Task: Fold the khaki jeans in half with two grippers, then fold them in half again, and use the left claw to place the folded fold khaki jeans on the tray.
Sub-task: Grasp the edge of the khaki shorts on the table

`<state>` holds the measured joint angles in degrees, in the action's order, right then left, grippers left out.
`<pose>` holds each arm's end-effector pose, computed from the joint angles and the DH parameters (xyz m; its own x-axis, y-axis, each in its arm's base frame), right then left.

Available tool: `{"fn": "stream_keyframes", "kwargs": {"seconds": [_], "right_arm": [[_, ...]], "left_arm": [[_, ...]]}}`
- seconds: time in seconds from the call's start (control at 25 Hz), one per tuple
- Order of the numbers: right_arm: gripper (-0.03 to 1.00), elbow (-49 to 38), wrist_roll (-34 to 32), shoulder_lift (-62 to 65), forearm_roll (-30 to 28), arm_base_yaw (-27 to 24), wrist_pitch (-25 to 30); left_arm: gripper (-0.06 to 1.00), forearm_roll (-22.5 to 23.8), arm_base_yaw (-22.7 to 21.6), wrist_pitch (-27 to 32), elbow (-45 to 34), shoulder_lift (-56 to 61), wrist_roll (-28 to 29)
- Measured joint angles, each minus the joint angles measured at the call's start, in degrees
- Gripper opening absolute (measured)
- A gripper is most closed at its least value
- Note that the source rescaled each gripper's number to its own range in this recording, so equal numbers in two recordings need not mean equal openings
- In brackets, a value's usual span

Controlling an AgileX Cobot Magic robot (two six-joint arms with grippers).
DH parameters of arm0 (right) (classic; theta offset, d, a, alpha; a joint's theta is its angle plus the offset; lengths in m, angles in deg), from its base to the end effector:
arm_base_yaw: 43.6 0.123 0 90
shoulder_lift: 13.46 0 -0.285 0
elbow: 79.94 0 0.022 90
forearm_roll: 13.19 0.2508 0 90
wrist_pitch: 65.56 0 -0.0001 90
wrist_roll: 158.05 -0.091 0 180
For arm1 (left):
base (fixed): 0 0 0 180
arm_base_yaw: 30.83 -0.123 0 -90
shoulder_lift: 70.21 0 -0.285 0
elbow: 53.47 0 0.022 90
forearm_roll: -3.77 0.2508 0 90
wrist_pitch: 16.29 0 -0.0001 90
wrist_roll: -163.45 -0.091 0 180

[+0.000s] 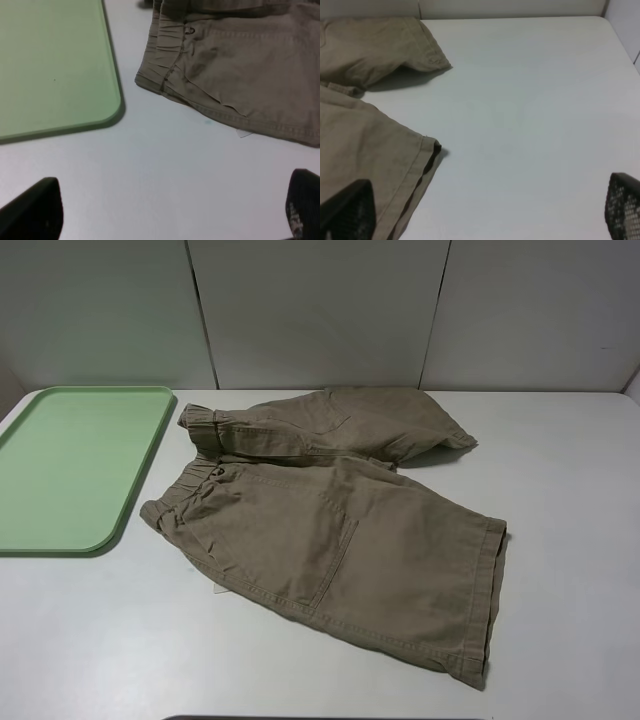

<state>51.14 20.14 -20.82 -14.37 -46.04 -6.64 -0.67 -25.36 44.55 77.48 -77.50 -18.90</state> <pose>-0.0040 -0.0014 0.2782 -0.4240 0.0390 -0.9048 0.0674 0.9977 0.0115 -0.0059 -0.0056 0.2750 -0.4531 0.0466 -0.8903 0.1565 0.9873 -0.0280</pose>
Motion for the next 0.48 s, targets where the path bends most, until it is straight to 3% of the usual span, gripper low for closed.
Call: {"fn": "stream_keyframes", "kwargs": {"seconds": [0.48], "right_arm": [[1.00, 0.00, 0.00, 0.00, 0.00, 0.00, 0.00]], "left_arm": [[0.93, 0.00, 0.00, 0.00, 0.00, 0.00, 0.00]]}}
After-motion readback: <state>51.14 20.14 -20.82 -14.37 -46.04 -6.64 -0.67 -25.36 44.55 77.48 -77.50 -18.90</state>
